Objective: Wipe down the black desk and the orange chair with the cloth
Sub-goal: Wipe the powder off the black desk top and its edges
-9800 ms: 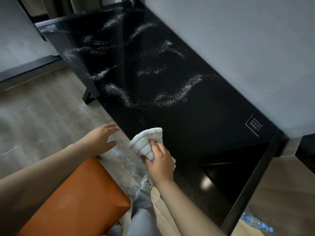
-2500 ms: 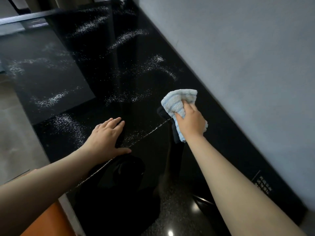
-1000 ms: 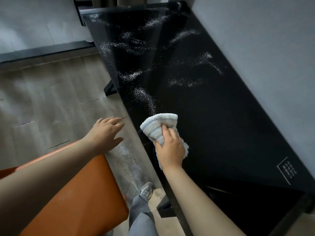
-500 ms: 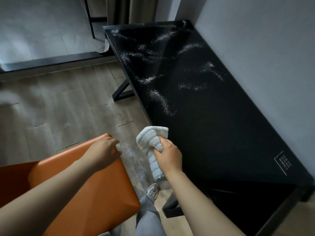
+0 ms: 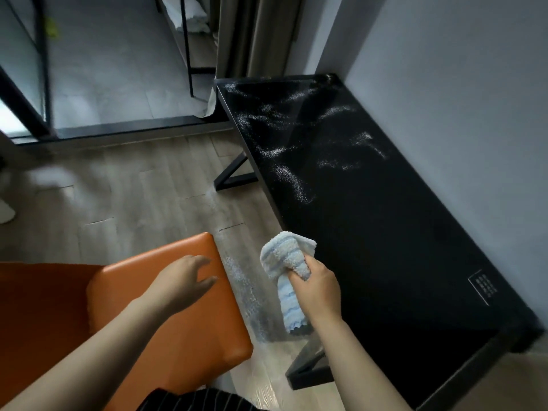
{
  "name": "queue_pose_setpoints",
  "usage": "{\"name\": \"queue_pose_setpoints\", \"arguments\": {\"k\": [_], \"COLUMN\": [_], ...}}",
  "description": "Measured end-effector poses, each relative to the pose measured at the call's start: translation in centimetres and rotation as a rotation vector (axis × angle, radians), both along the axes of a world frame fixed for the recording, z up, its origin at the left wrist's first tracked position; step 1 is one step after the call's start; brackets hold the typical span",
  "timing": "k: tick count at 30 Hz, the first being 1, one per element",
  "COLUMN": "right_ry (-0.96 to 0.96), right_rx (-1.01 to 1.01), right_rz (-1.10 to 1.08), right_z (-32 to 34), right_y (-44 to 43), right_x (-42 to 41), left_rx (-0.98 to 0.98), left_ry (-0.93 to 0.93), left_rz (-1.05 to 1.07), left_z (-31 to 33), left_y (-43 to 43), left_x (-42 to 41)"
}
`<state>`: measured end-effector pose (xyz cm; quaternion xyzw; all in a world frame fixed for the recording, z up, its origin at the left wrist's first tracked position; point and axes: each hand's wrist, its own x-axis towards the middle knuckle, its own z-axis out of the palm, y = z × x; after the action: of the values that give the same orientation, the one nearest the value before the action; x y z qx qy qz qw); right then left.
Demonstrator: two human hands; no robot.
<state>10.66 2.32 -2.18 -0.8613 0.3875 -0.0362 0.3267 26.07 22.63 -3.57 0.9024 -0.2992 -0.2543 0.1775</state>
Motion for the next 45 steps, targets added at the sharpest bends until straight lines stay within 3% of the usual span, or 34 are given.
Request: {"name": "queue_pose_setpoints", "arguments": {"k": [12,26,30,36,41,45], "right_ry": [0.0,0.033,0.005,-0.007,-0.009,-0.021], "right_rx": [0.059,-0.067,0.047,-0.012,0.083,-0.085], "right_rz": [0.376,0.655,0.683,0.59,0.544,0.514], "right_z": [4.0,4.6,4.4,5.1,7.8,9.3], "right_y": [3.1,23.7,31.6,42.9,46.1,46.6], "right_x": [-4.3,-4.2,-4.6,-4.4,-3.6,-1.0], "left_rx": [-0.039,-0.105,-0.123,-0.172,-0.203,-0.226], "left_ry": [0.027,0.016,-0.009,0.002,-0.019,-0.012], "left_rz": [0.404,0.728,0.731,0.676,0.612,0.553], "left_z": [2.6,5.3,6.2,7.9,9.0,8.9], "left_y": [8.8,28.7,37.3,47.9,51.3,51.7], "left_x": [-14.2,-20.9,-21.2,-19.2,-16.2,-12.1]}}
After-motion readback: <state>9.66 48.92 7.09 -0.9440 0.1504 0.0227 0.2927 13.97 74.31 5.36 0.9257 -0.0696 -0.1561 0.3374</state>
